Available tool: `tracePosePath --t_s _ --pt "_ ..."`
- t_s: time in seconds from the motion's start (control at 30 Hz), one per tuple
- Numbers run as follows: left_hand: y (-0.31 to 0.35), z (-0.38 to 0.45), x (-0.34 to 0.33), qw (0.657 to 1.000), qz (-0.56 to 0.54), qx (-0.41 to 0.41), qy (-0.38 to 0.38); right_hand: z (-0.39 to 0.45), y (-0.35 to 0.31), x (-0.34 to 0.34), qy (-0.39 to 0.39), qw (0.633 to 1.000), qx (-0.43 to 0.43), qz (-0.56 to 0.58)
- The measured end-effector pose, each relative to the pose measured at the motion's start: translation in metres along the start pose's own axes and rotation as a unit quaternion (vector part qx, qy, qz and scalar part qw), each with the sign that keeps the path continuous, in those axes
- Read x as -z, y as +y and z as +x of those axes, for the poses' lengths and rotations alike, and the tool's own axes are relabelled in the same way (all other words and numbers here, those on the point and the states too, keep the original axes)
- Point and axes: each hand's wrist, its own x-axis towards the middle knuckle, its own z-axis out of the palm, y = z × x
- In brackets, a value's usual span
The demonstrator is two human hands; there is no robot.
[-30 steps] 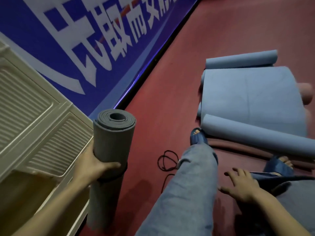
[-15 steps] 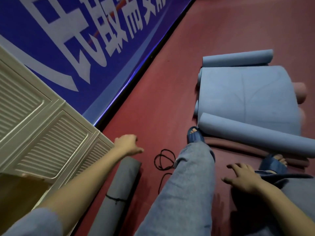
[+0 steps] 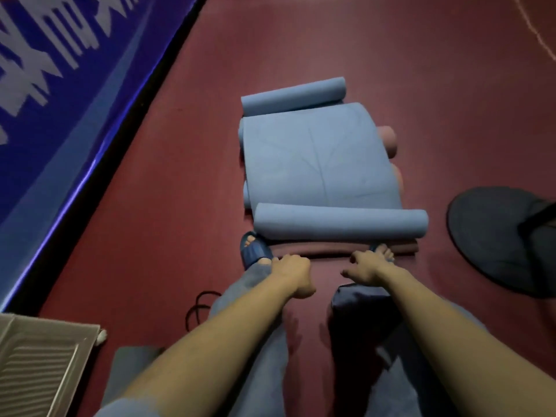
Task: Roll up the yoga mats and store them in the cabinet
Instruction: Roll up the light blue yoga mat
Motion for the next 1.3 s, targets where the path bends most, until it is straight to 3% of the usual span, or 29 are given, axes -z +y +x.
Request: tracePosePath --t_s 0.2,0.4,0.5,0.57,0.7,0.83,0.97,1.03,1.1,1.2,1.3 --pt "-0.006 0.100 -0.007 0.999 0.015 0.003 0.038 0.062 0.009 0.014 -0.001 1.000 0.001 0.008" --pt "-0.025 0.215 -0.034 0.998 0.054 0.035 0.000 0.115 0.017 0.053 -0.009 0.991 -0.053 0.119" --pt "-0.029 0.267 -0.038 0.999 0.011 0.028 0.045 0.131 0.022 0.060 0.047 0.984 -0.066 0.159" --pt "-0.033 0.294 -0.038 0.998 0.002 -0.001 0.067 0.130 0.018 0.055 0.031 0.982 -0.085 0.166" --pt "-0.032 0.331 -0.044 0.999 0.031 0.001 0.007 0.132 0.004 0.045 0.001 0.989 -0.062 0.132" --pt "-0.014 0.327 -0.046 0.985 0.133 -0.008 -0.108 0.131 0.000 0.045 0.003 0.988 -0.049 0.150" --pt "-0.013 0.301 -0.038 0.976 0.083 -0.056 -0.192 0.134 -0.002 0.045 0.030 0.989 -0.038 0.142" --pt "-0.022 0.280 -0.020 0.982 0.042 -0.077 -0.165 0.138 0.001 0.036 0.069 0.983 -0.002 0.171" --pt "-0.028 0.252 0.000 0.989 0.050 -0.103 -0.091 0.137 0.009 0.021 0.100 0.978 0.043 0.179" --pt "-0.034 0.203 0.029 0.979 0.144 -0.145 0.021 0.128 0.032 0.007 0.118 0.989 0.053 0.077" --pt "-0.059 0.147 0.037 0.969 0.190 -0.153 0.046 0.111 0.038 0.020 0.194 0.980 0.040 -0.017"
